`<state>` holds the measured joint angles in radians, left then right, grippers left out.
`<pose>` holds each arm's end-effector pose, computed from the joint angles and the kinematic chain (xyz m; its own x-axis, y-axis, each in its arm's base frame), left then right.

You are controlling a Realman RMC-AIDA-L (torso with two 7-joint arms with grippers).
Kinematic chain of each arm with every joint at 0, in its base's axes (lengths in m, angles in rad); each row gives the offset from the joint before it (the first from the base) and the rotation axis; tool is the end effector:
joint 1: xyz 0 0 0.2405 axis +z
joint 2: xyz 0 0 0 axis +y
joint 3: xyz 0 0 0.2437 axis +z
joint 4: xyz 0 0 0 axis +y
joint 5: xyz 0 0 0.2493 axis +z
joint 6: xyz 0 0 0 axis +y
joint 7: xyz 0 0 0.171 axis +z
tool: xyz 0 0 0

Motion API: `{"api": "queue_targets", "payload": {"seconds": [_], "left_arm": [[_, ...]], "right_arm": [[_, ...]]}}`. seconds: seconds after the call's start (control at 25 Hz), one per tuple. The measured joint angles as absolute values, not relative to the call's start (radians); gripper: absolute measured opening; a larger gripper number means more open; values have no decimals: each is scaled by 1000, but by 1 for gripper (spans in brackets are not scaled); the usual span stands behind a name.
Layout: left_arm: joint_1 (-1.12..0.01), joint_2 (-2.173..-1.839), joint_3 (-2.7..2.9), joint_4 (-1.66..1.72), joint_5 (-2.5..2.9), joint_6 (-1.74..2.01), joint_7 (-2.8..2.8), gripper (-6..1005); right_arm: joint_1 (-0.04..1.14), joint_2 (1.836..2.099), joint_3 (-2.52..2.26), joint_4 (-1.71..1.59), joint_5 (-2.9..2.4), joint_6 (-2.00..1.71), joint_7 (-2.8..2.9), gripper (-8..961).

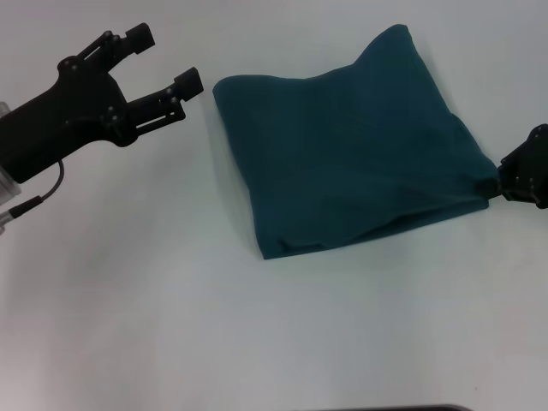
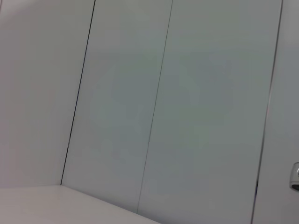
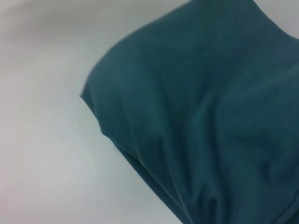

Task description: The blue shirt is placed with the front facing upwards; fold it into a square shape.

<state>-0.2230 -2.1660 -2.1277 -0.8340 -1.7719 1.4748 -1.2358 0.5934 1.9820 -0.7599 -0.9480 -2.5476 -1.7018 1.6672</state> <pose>-0.2460 0.3373 -0.0032 0.6043 0.1114 0.7890 0.5091 -0.8157 -0.2748 0.2976 0.3687 0.0527 0.8797 -0.4634 0.1067 -0.4391 -0.8777 -0.1918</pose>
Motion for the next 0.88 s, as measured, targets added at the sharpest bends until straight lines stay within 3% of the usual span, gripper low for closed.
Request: {"api": "queue_targets", "payload": {"seconds": [0.84, 0.88], "left_arm": [[-206, -2165, -2135, -849, -1768, 1531, -1231, 949], [-206, -2164, -2136, -850, -1767, 1533, -1231, 949]], "right_arm": [[634, 1973, -688, -1028, -2662, -1802, 1824, 117], [634, 1972, -677, -1035, -2663, -1785, 1826, 156]]}}
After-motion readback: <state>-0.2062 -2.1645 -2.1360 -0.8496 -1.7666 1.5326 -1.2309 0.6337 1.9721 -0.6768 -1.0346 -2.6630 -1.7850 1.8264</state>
